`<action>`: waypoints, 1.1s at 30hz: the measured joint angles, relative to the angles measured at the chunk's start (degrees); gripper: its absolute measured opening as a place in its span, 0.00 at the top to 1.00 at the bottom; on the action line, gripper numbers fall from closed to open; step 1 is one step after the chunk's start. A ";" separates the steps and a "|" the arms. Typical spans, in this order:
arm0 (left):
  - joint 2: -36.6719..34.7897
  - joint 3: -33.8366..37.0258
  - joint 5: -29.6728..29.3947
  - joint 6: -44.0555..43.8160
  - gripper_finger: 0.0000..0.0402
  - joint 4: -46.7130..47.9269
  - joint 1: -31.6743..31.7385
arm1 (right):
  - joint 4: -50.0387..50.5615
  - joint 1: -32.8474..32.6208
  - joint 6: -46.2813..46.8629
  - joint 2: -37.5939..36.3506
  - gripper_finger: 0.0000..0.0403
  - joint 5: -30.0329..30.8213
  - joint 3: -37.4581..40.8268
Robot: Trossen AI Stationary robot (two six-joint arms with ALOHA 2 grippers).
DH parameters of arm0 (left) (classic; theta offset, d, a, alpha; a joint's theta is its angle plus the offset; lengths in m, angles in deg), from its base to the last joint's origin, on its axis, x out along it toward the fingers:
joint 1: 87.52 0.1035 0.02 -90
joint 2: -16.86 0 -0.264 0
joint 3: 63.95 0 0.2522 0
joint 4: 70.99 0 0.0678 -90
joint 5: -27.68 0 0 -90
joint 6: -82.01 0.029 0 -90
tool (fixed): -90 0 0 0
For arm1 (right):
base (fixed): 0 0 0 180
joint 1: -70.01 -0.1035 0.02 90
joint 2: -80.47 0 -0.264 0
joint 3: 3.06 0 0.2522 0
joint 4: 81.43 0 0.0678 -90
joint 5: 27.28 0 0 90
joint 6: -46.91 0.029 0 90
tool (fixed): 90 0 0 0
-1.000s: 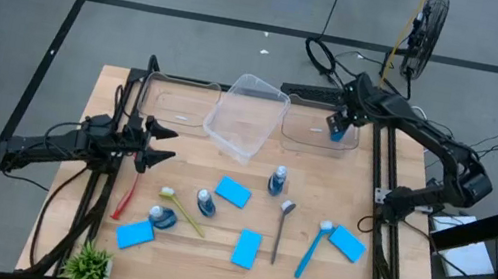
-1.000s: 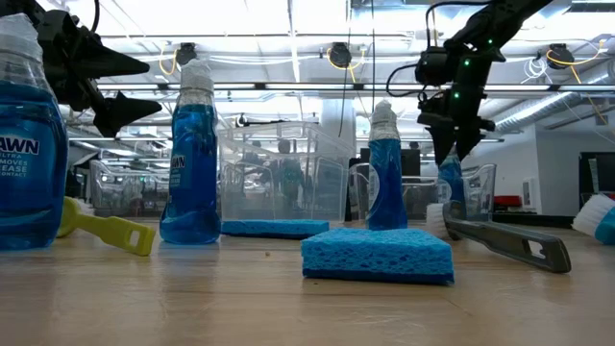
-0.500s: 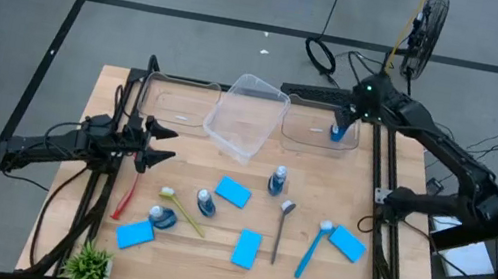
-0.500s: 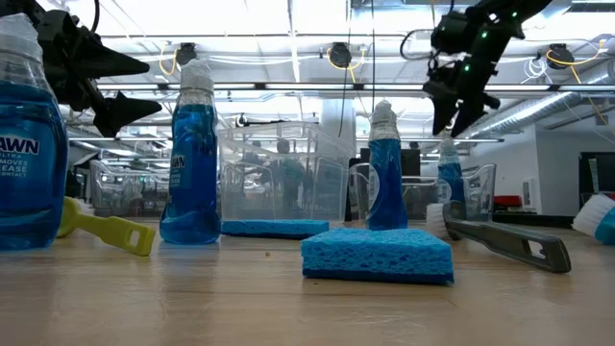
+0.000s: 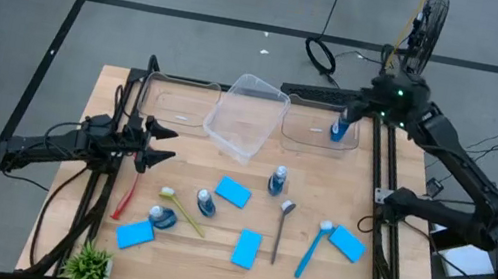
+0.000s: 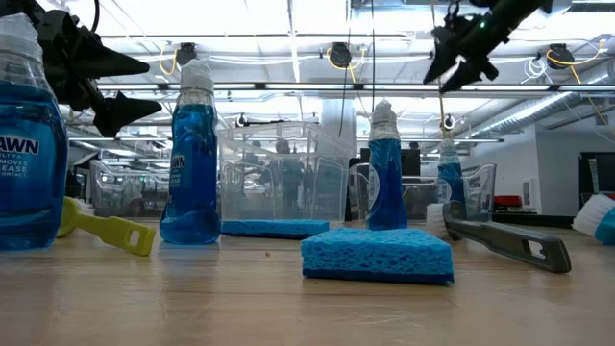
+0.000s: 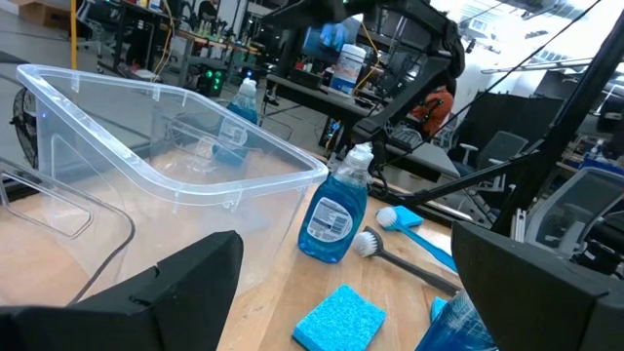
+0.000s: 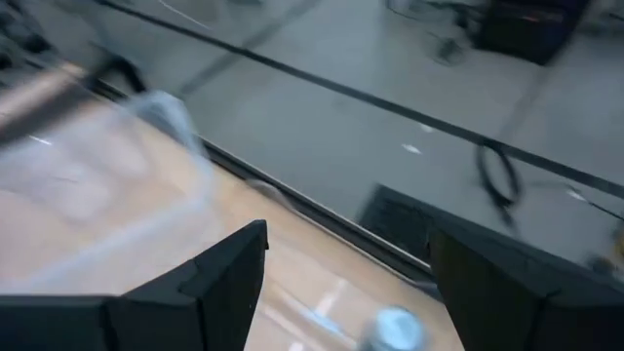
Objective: Pick & Place Kitchen Sink Supplies
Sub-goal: Put the blue dish soap into the right transparent bin
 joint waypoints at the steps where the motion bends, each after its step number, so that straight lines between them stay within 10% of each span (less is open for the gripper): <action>1: 0.00 0.00 0.00 0.00 0.09 -0.01 -0.02 | -0.40 -0.08 0.50 -0.55 0.33 -1.78 0.00; 17: 0.00 0.00 0.02 0.00 0.09 0.01 -0.02 | -0.55 -8.56 4.37 -6.69 0.33 -21.22 0.00; 33: 0.00 0.00 0.02 0.00 0.09 0.01 -0.01 | -0.31 -27.08 10.05 -6.47 0.33 -21.16 0.02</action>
